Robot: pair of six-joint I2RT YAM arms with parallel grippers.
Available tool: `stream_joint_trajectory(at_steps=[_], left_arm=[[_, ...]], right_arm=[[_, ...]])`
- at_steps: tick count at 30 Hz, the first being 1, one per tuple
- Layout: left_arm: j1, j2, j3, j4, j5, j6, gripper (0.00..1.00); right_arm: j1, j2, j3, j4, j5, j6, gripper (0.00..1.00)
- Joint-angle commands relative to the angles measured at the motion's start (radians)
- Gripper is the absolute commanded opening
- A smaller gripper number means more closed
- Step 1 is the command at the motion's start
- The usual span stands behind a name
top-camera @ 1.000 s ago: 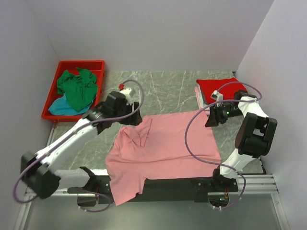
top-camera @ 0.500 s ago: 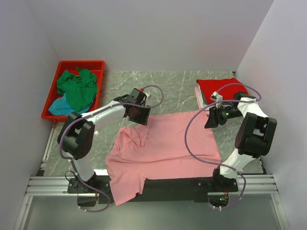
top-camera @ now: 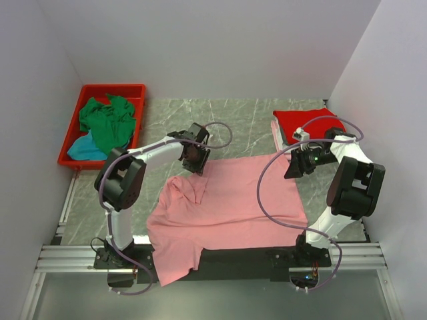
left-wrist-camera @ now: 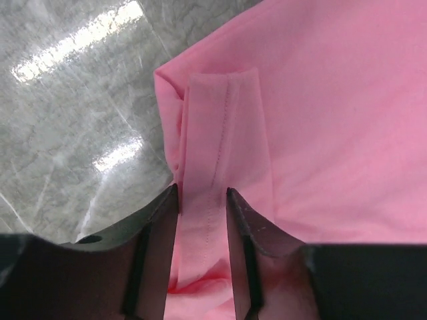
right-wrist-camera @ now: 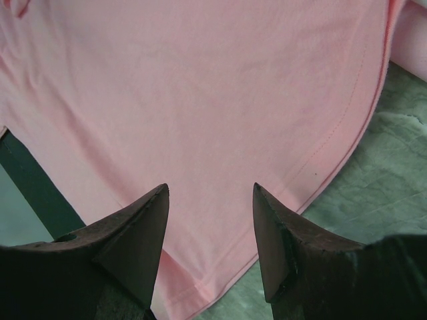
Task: Fold and stack the t-shirts
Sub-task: Flatten the tshirt out
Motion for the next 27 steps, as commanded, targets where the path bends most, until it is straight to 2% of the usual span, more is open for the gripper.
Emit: stream_joint_trajectory(at_steps=[1, 2, 6, 8, 11, 12, 18, 22, 25, 26, 27], left_arm=[[0.002, -0.019, 0.040, -0.005, 0.005, 0.017, 0.39], [0.001, -0.024, 0.040, -0.006, 0.005, 0.017, 0.39], [0.001, -0.042, 0.040, -0.011, 0.022, 0.020, 0.20], [0.001, -0.047, 0.042, -0.014, 0.017, 0.017, 0.16], [0.001, -0.053, 0.051, -0.020, 0.009, 0.015, 0.02], [0.001, -0.057, 0.055, -0.022, 0.005, 0.015, 0.01], [0.005, -0.073, 0.120, -0.059, -0.107, 0.063, 0.01], [0.030, -0.051, 0.237, -0.086, -0.207, 0.136, 0.00], [0.056, -0.022, 0.304, -0.060, -0.276, 0.192, 0.00], [0.058, -0.010, 0.310, -0.018, -0.344, 0.215, 0.00], [0.058, -0.005, 0.316, 0.006, -0.369, 0.286, 0.00]], right_arm=[[-0.005, -0.011, -0.005, 0.001, -0.022, -0.017, 0.60], [-0.005, -0.010, -0.004, 0.002, -0.022, -0.017, 0.60], [-0.005, -0.002, 0.004, -0.001, -0.025, -0.015, 0.60], [-0.005, -0.002, 0.007, -0.004, -0.027, -0.014, 0.60], [-0.005, -0.005, 0.004, -0.004, -0.024, -0.015, 0.60], [-0.004, -0.005, 0.004, -0.002, -0.022, -0.015, 0.60], [-0.004, 0.001, 0.003, -0.002, -0.014, -0.017, 0.60], [-0.004, 0.008, 0.015, -0.005, -0.014, -0.015, 0.60], [-0.004, 0.016, 0.029, -0.008, -0.022, -0.014, 0.60], [-0.004, 0.019, 0.033, -0.008, -0.022, -0.011, 0.60], [-0.004, 0.019, 0.036, -0.010, -0.024, -0.012, 0.60]])
